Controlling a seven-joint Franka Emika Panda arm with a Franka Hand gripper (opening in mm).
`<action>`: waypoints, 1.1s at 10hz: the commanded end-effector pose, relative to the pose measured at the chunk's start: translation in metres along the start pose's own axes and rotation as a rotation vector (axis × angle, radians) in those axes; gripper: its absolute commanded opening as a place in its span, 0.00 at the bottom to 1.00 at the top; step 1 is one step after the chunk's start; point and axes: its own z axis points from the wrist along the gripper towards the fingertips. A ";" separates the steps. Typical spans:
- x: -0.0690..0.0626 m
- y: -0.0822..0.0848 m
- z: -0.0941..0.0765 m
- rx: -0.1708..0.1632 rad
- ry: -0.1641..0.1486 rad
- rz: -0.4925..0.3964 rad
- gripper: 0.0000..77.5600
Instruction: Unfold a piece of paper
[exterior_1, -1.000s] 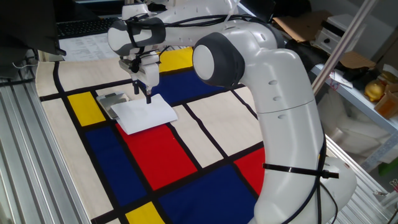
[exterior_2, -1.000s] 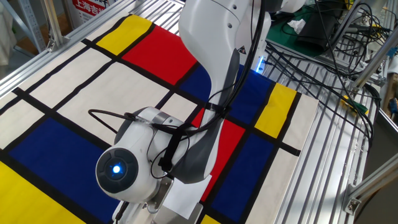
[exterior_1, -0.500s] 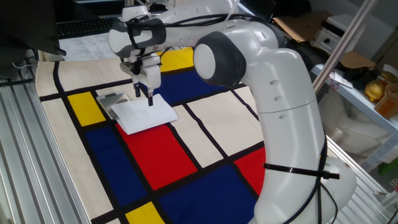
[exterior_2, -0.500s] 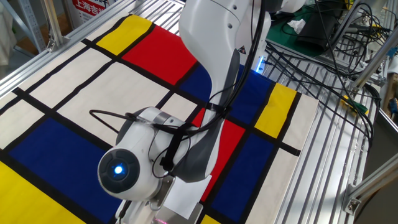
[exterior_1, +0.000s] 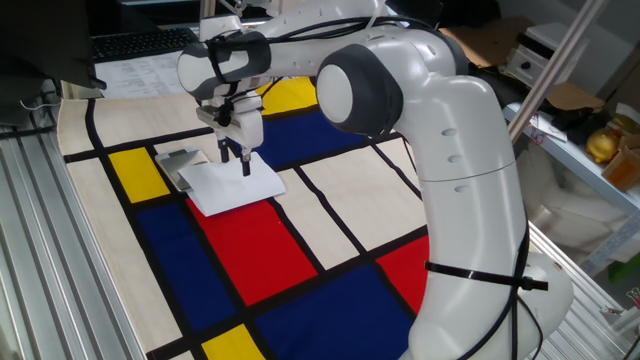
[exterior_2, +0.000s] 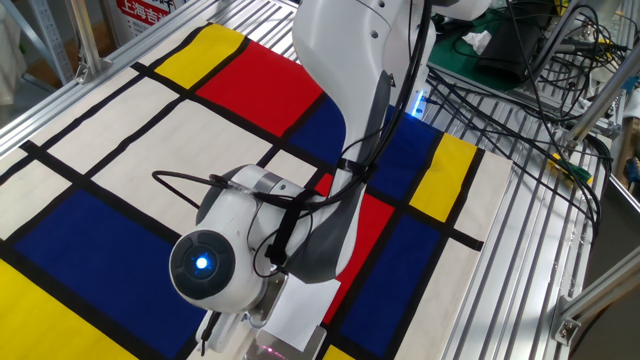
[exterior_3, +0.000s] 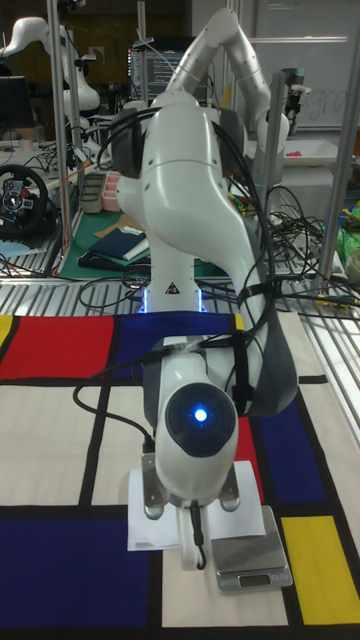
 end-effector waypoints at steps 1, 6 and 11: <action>-0.001 0.004 -0.005 -0.007 -0.005 0.000 1.00; -0.004 0.019 -0.032 -0.004 0.006 -0.001 1.00; -0.003 0.016 -0.026 0.004 0.020 -0.013 1.00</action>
